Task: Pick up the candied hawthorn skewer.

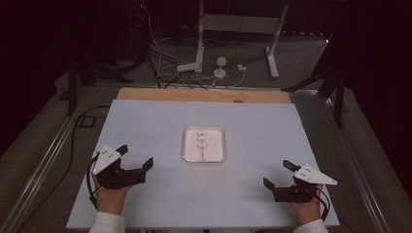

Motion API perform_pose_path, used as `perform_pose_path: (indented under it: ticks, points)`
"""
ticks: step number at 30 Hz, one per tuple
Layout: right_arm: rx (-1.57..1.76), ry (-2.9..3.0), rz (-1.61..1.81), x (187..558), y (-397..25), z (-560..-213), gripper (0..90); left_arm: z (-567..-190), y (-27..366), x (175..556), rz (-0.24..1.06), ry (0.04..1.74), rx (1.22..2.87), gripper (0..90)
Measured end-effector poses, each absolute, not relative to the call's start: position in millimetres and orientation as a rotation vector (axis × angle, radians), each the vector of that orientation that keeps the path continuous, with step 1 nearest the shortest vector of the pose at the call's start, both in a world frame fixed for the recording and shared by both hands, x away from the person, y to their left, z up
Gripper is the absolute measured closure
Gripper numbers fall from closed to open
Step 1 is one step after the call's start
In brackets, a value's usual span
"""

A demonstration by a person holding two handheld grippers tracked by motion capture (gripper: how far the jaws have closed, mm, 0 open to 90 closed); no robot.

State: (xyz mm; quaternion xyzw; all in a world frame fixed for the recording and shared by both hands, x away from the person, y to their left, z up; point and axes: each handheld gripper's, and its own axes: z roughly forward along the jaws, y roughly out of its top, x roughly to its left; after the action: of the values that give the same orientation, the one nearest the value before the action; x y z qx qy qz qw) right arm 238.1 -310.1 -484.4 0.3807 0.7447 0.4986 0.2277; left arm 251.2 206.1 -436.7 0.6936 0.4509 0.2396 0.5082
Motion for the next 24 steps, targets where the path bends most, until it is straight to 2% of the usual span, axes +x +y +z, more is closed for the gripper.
perform_pose_path:
  ticks: [24]
  points:
    - [1.052, 2.055, 1.358, 240, -311, -486, 0.0, -440, 160, 293, 0.471, 1.078, 1.713, 0.6]
